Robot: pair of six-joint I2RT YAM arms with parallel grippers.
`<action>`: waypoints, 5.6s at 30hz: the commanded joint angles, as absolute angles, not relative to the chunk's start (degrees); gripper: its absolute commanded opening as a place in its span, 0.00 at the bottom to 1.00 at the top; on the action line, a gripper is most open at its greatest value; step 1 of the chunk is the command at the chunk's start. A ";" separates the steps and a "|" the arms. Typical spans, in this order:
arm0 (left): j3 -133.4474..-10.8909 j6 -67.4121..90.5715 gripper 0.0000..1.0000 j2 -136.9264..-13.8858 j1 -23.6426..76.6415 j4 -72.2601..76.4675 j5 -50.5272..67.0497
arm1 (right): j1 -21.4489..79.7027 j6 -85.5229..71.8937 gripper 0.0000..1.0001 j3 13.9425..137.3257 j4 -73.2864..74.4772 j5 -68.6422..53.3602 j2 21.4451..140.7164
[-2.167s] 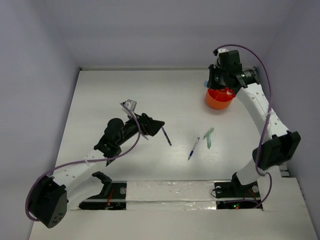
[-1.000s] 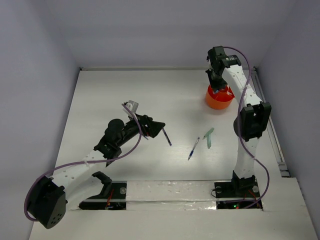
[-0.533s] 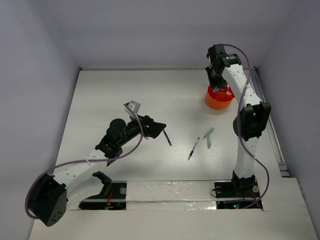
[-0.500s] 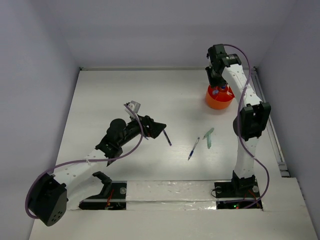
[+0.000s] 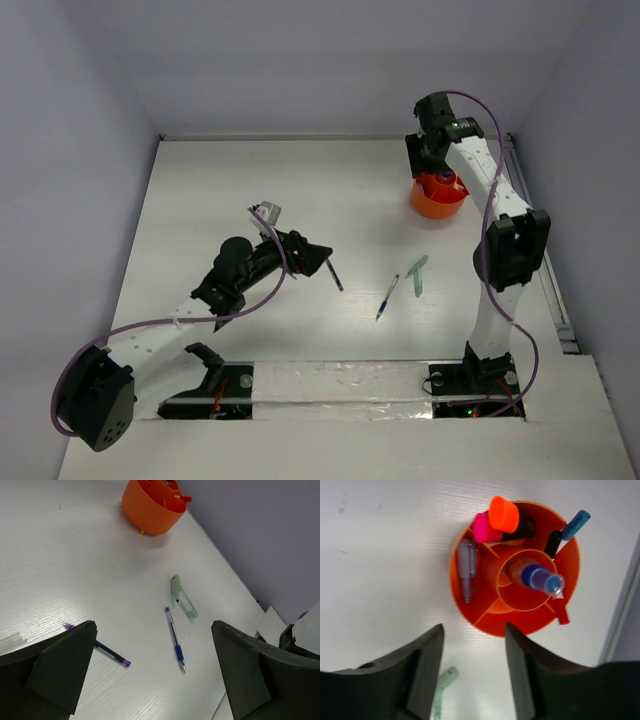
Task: Sort the stationery into containers
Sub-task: Place the pen in the storage box, then pick up the pen from the center of the board, then close the pen cap on the pen.
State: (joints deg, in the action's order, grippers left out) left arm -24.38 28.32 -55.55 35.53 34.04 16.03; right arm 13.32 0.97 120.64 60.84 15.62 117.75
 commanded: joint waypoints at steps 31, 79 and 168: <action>-25.58 27.95 0.99 -54.67 35.68 37.97 16.61 | 23.20 -36.30 0.63 34.28 22.15 4.57 67.05; -25.58 47.02 0.99 -52.83 29.79 43.68 24.78 | 31.29 -9.85 0.00 55.29 28.65 -43.32 64.78; -27.07 14.06 0.32 -50.10 55.81 52.38 7.38 | 33.49 -103.09 0.00 26.72 -85.16 -53.44 79.36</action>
